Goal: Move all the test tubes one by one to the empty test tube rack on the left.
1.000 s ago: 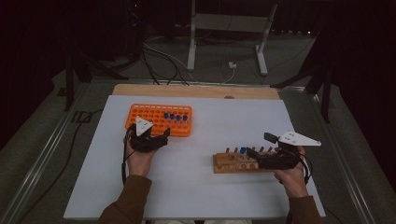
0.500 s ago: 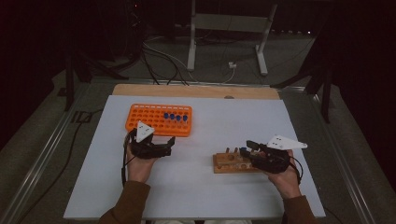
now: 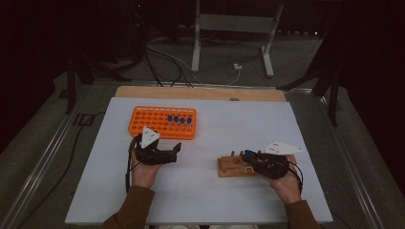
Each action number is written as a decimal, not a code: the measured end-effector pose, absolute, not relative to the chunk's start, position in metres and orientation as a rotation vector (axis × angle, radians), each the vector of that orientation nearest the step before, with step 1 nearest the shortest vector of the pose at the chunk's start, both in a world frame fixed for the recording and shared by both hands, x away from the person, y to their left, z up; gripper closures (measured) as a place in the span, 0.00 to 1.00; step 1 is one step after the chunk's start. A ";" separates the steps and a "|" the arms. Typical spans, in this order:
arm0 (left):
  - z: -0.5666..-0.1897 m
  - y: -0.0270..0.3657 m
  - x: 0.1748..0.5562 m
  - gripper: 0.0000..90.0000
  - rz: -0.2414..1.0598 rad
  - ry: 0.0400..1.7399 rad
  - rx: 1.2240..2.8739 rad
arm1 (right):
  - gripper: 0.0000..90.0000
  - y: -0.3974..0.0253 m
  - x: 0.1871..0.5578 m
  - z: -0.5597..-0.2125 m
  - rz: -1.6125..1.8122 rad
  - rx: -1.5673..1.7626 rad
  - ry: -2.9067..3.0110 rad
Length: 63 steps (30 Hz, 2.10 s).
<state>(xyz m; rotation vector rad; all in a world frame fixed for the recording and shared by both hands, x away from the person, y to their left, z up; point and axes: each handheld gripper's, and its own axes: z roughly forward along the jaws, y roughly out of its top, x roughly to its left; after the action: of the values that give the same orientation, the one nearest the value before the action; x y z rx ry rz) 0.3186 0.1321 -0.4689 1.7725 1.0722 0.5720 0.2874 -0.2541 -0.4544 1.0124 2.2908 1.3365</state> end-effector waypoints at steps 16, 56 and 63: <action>-0.448 0.115 0.308 0.01 0.554 0.957 1.749 | 0.85 -0.251 0.286 -0.457 1.296 0.998 2.311; -0.423 0.083 0.295 0.01 0.492 0.796 1.761 | 0.86 -0.262 0.284 -0.396 1.378 0.943 2.265; -0.415 0.072 0.297 0.03 0.488 0.764 1.776 | 0.86 -0.252 0.289 -0.380 1.379 0.913 2.263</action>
<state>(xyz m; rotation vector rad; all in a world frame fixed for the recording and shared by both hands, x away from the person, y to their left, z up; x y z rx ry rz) 0.2972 0.0717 -0.4149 1.7762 0.7643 0.4881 0.2892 -0.2520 -0.3797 0.9132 2.2629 1.3786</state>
